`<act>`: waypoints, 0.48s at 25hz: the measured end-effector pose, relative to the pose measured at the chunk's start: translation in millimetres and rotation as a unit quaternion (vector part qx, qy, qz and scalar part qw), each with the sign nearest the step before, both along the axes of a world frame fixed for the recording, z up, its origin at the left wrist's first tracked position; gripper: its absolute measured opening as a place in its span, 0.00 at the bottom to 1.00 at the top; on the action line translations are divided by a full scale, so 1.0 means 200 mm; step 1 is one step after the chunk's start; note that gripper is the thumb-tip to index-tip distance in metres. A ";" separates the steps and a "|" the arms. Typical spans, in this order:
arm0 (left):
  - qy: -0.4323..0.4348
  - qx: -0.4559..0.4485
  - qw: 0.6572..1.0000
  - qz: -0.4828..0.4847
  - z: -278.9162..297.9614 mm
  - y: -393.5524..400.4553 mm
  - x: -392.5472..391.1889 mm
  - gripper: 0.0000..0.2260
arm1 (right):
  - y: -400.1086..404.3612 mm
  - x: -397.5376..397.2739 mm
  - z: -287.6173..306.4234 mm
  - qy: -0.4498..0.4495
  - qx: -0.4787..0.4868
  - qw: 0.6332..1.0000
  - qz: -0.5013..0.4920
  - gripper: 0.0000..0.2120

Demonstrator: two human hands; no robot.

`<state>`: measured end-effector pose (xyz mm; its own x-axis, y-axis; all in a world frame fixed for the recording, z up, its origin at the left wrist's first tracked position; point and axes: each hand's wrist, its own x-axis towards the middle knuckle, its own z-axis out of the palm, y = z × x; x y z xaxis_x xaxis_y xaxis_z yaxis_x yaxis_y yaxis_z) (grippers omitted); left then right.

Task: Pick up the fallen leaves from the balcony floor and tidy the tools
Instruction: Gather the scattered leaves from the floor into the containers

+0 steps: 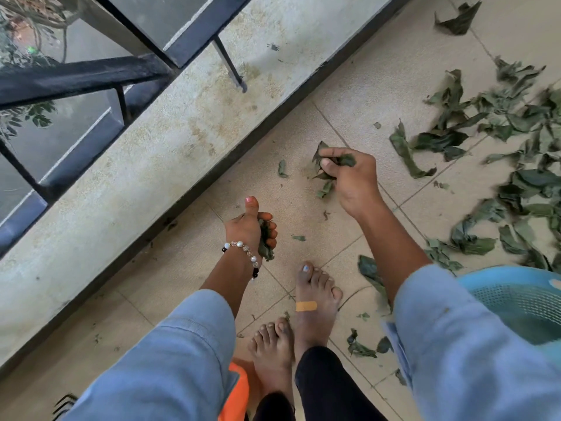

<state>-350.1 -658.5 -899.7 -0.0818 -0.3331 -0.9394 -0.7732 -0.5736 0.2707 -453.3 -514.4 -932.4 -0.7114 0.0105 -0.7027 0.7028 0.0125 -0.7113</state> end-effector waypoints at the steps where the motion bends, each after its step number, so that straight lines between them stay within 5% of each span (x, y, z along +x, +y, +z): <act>1: 0.006 0.019 1.000 0.012 0.04 0.03 0.01 0.24 | 0.01 0.04 0.10 -0.056 -0.095 0.992 -0.061 0.11; 4: 0.024 0.098 0.994 0.032 0.11 0.12 0.01 0.28 | -0.08 0.24 0.30 -0.133 -0.218 0.960 -0.118 0.13; 6: 0.066 0.176 0.980 0.057 0.18 0.19 0.03 0.28 | -0.14 0.42 0.40 -0.083 -0.147 0.984 -0.064 0.10; 8: 0.171 0.215 0.960 0.052 0.20 0.24 0.05 0.25 | -0.16 0.55 0.43 0.018 0.014 0.992 0.125 0.13; 10: 0.252 0.235 0.934 0.092 0.20 0.27 0.08 0.23 | -0.14 0.62 0.44 0.124 0.137 0.918 0.352 0.28; 12: 0.173 0.195 0.949 0.179 0.18 0.25 0.08 0.21 | -0.11 0.60 0.43 0.174 0.184 0.809 0.531 0.44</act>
